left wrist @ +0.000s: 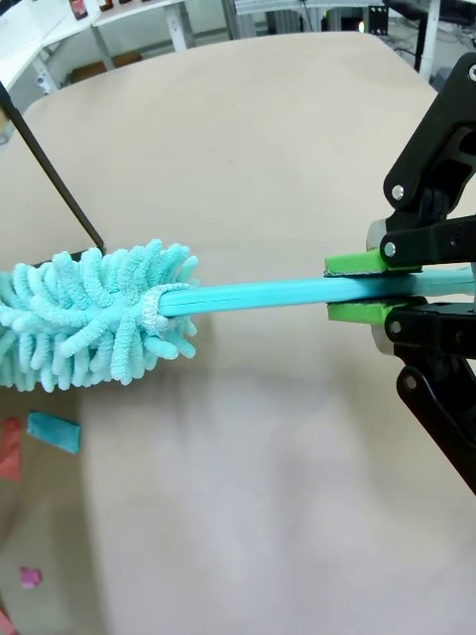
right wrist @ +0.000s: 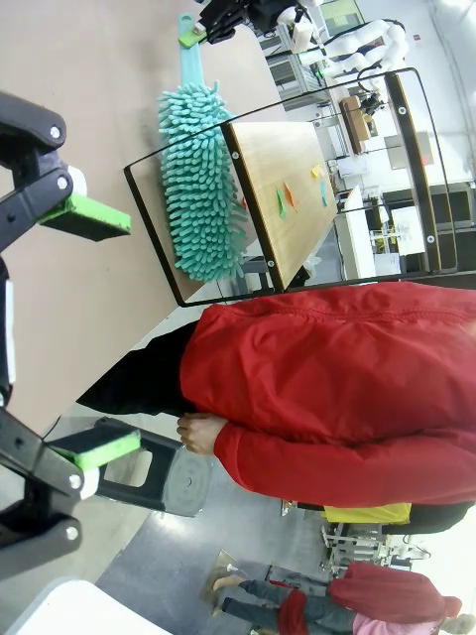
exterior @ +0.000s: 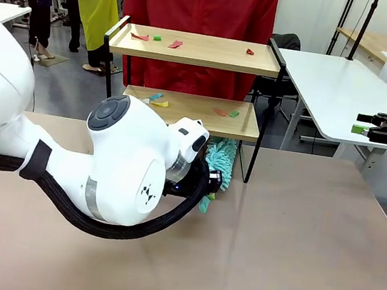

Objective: Clean the shelf.
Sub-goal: Clean the specific section of the Shelf indicated by the human with the Duster.

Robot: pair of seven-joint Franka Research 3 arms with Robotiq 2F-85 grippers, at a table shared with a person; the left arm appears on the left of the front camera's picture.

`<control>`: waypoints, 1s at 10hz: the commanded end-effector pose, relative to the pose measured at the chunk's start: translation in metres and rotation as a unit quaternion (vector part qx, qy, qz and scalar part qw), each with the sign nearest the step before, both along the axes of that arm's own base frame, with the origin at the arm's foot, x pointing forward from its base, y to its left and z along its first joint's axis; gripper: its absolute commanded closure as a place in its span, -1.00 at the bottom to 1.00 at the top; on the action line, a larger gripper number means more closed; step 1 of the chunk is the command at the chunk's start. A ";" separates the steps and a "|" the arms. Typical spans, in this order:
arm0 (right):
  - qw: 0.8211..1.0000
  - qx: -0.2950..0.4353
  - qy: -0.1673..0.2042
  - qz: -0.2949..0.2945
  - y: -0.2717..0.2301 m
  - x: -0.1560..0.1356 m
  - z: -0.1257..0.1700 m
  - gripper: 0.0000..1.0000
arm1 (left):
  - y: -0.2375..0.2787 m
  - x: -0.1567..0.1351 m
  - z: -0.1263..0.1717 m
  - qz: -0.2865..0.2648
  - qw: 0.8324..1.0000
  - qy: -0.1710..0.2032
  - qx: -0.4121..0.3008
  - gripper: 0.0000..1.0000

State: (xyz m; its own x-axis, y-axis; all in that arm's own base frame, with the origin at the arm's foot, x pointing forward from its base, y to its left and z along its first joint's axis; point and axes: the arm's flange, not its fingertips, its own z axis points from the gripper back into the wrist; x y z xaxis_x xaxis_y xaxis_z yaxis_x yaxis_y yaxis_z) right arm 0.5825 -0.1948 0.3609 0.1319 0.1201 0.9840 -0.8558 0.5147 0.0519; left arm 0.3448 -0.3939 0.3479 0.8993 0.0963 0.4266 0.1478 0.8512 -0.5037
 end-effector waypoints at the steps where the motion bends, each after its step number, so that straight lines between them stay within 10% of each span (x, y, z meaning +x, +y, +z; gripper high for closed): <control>1: 1.000 -0.001 0.008 -0.008 0.002 0.000 0.009 -1.00 | -0.028 -0.002 0.004 0.017 1.000 -0.003 -0.001 0.74; 10: 1.000 -0.001 0.008 -0.008 0.002 0.000 0.009 -1.00 | 0.011 0.005 -0.006 0.018 0.999 0.025 0.028 0.74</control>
State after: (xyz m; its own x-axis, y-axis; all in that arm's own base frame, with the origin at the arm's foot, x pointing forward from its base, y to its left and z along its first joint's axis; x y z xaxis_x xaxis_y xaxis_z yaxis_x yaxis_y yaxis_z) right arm 0.5825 -0.1948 0.3610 0.1320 0.1201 0.9840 -0.8558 0.5146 0.0520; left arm 0.3570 -0.3808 0.3340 0.9142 0.0939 0.3943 0.1163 0.8711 -0.4771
